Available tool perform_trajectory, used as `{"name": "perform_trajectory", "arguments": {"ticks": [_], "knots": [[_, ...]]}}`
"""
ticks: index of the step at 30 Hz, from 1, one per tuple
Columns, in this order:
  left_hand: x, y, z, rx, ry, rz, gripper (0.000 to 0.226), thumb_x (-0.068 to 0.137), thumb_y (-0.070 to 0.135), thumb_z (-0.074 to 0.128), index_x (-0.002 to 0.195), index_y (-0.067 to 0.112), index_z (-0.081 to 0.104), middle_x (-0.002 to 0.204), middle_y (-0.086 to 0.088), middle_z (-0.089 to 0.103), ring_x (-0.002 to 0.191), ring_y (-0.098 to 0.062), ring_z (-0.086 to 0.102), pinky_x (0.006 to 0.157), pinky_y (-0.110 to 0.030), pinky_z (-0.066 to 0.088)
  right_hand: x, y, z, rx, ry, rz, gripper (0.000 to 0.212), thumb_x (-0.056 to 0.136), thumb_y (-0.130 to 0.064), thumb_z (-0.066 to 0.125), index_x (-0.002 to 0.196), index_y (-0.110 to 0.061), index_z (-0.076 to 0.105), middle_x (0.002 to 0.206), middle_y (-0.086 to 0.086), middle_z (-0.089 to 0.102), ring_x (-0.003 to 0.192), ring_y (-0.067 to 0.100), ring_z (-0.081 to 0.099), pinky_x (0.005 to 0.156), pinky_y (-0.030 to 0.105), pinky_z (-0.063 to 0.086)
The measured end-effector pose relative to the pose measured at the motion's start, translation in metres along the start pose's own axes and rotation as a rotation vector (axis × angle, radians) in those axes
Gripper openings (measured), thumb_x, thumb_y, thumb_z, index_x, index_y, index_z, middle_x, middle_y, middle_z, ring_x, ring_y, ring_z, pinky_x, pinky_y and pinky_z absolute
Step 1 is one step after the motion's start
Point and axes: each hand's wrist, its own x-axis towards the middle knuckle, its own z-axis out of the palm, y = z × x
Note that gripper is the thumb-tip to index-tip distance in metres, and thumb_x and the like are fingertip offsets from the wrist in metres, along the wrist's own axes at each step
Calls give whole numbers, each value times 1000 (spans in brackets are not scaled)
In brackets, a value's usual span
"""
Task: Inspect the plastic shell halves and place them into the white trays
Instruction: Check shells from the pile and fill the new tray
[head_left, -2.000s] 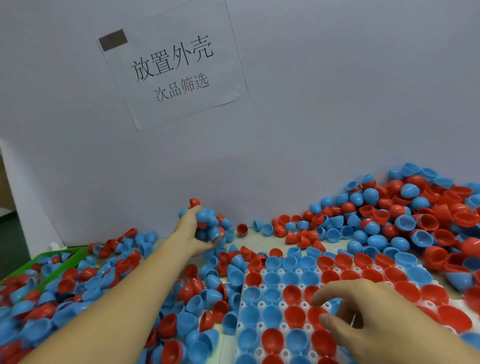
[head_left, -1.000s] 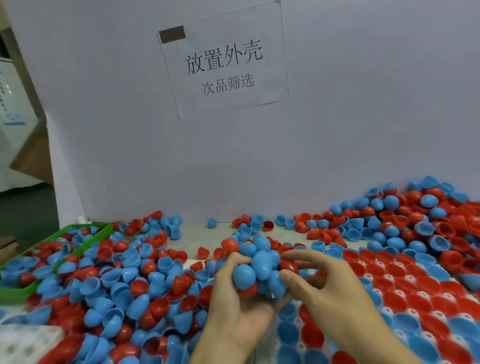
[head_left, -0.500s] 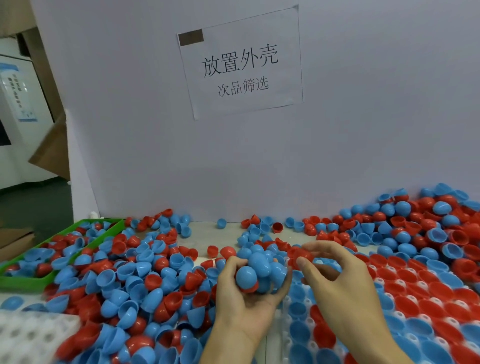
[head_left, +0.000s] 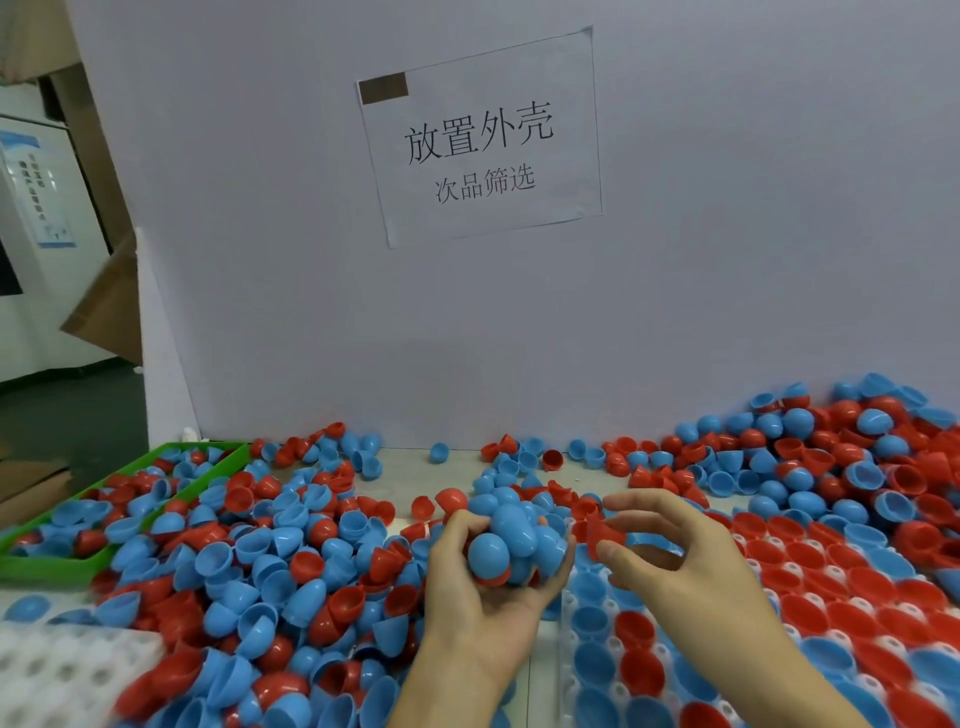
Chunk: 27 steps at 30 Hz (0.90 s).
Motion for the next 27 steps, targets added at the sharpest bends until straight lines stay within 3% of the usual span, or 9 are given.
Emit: {"name": "perform_trajectory", "arguments": {"ticks": [4, 12, 14, 17, 22, 24, 27], "knots": [[2, -1, -2, 16, -39, 21, 26, 83, 7, 58, 63, 1, 73, 81, -25, 73, 73, -40, 73, 70, -58, 59, 1, 0, -2, -8, -8, -21, 32, 81, -10, 78, 95, -37, 70, 91, -14, 71, 79, 1, 71, 62, 20, 58], [5, 5, -6, 75, -60, 51, 31, 83, 9, 57, 55, 4, 71, 72, -20, 70, 61, -35, 71, 70, -54, 59, 2, 1, -2, -17, -1, -25, 28, 83, -13, 77, 92, -39, 71, 87, -22, 71, 79, 1, 71, 67, 24, 59], [5, 12, -6, 172, -15, 94, 22, 73, 8, 62, 53, 6, 70, 70, -17, 68, 64, -31, 68, 81, -54, 57, 2, 2, -2, -10, 4, -23, 27, 84, -13, 76, 93, -38, 71, 88, -19, 71, 79, 0, 70, 64, 22, 58], [6, 24, -9, 292, 34, 166, 14, 64, 9, 64, 50, 10, 65, 66, -15, 62, 71, -27, 62, 81, -51, 54, 3, 2, -3, -17, 4, -24, 26, 84, -14, 75, 94, -37, 70, 92, -17, 70, 78, -2, 69, 60, 19, 57], [8, 24, -13, 365, 49, 153, 14, 76, 5, 64, 63, 7, 65, 70, -17, 64, 73, -29, 61, 74, -51, 57, 1, 2, 0, -37, -9, -14, 24, 86, -16, 75, 96, -37, 69, 96, -16, 70, 78, 1, 70, 68, 27, 61], [7, 23, -11, 318, 41, 139, 3, 71, 7, 66, 72, 4, 66, 76, -19, 66, 78, -31, 62, 78, -52, 57, 0, 3, 2, -44, -27, -3, 23, 87, -16, 73, 98, -36, 69, 98, -15, 69, 77, 2, 71, 66, 27, 61], [6, 27, -12, 117, 57, 145, 8, 74, 10, 67, 71, 4, 71, 93, -25, 73, 98, -43, 65, 85, -65, 53, 1, 5, 4, -56, -55, 13, 22, 89, -16, 71, 101, -34, 68, 102, -11, 69, 77, 4, 73, 63, 21, 59]]}}
